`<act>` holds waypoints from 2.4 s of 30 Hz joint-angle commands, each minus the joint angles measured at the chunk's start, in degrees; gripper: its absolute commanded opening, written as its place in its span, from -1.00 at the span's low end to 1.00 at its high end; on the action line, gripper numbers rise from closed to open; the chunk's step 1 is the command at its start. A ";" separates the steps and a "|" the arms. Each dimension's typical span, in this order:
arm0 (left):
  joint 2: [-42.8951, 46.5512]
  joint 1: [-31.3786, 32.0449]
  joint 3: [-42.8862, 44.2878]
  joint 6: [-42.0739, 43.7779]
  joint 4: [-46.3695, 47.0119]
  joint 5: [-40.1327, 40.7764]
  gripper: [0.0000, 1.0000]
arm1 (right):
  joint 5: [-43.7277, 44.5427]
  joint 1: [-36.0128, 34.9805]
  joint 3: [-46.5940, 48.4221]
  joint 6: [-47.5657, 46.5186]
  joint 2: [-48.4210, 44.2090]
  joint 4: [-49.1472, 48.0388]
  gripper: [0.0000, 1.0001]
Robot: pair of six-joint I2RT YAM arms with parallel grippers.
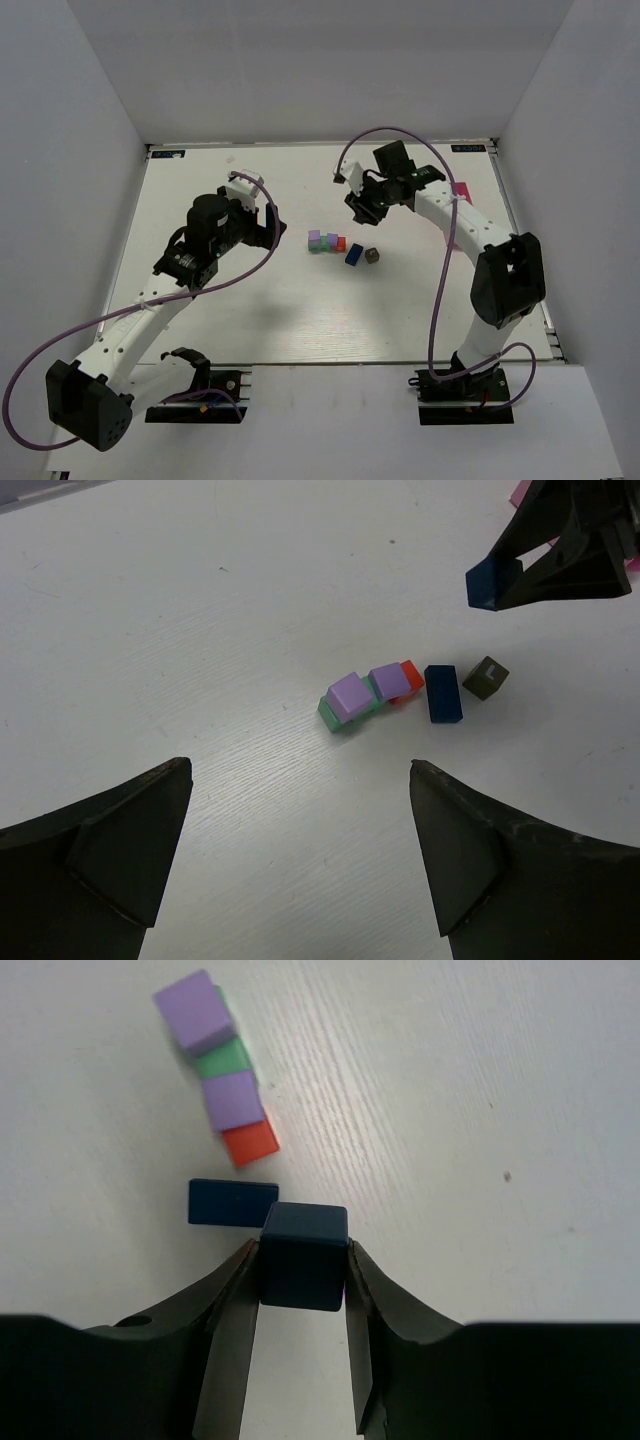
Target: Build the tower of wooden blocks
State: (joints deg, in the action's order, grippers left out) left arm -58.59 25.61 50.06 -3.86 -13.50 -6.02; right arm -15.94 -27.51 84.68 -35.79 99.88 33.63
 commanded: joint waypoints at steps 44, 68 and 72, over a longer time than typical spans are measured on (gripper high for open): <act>2.95 -0.91 1.00 0.34 -0.30 -0.92 0.99 | -4.45 -9.67 26.76 -20.55 23.61 21.13 -0.63; 2.95 -0.91 1.00 0.34 -0.30 -1.45 0.99 | -2.95 -10.02 27.02 -20.20 24.75 20.95 -0.39; 2.95 -0.91 1.00 0.34 -0.30 -1.45 0.99 | -2.69 -10.02 26.94 -20.28 24.67 21.13 -0.34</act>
State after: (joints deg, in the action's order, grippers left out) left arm -57.19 24.95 50.06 -3.86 -13.52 -6.70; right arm -19.00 -37.26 109.08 -55.99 124.16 53.95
